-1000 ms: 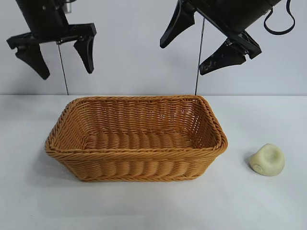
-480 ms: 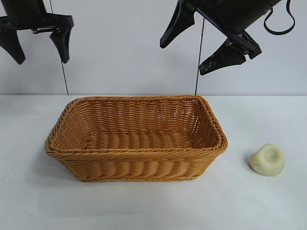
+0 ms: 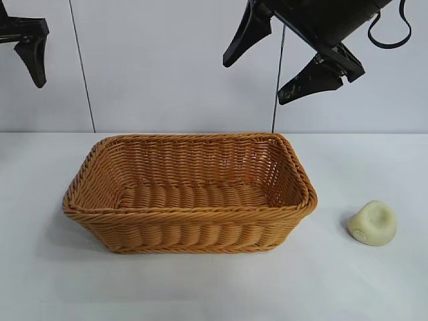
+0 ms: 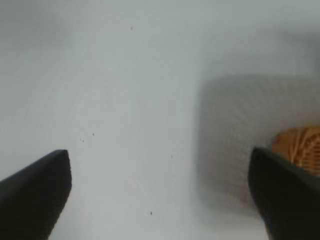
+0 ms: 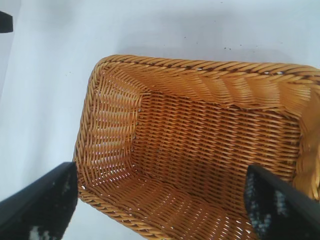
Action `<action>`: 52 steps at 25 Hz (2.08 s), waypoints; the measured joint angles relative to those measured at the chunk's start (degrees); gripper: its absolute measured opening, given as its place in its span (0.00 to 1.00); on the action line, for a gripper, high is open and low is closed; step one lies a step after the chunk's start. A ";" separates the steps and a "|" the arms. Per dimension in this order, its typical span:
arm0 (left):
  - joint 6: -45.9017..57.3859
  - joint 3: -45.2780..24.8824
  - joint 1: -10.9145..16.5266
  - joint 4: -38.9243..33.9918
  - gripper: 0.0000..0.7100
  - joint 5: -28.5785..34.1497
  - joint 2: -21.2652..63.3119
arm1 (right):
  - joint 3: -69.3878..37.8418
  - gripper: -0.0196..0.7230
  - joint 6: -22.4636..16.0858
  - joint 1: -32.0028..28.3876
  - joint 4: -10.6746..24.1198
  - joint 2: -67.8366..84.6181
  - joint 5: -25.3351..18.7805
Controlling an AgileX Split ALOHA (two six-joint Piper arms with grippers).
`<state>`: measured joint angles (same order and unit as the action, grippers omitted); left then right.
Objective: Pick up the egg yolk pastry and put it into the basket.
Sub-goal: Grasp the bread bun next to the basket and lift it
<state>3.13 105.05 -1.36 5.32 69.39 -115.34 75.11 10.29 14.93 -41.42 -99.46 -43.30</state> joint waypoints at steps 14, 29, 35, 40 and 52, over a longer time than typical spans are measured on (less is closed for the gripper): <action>-1.33 -42.33 -3.91 -1.41 0.98 0.19 39.27 | 0.00 0.89 0.00 0.00 0.00 0.00 0.00; -0.54 -75.69 -3.91 -2.16 0.98 -7.47 78.72 | 0.00 0.89 0.00 0.00 0.00 0.00 0.00; -2.29 -76.18 -3.91 -1.98 0.98 -8.00 88.65 | 0.00 0.89 0.00 0.00 0.00 0.00 0.00; -2.41 -76.18 -3.91 -1.98 0.98 -8.11 92.97 | 0.00 0.89 0.00 0.00 0.00 0.00 0.00; -2.46 -76.25 0.47 -1.79 0.98 -8.29 109.11 | 0.00 0.89 0.00 0.00 0.00 0.00 -0.18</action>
<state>0.67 28.80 -0.89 3.53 61.10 -6.23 75.11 10.29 14.93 -41.42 -99.46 -43.47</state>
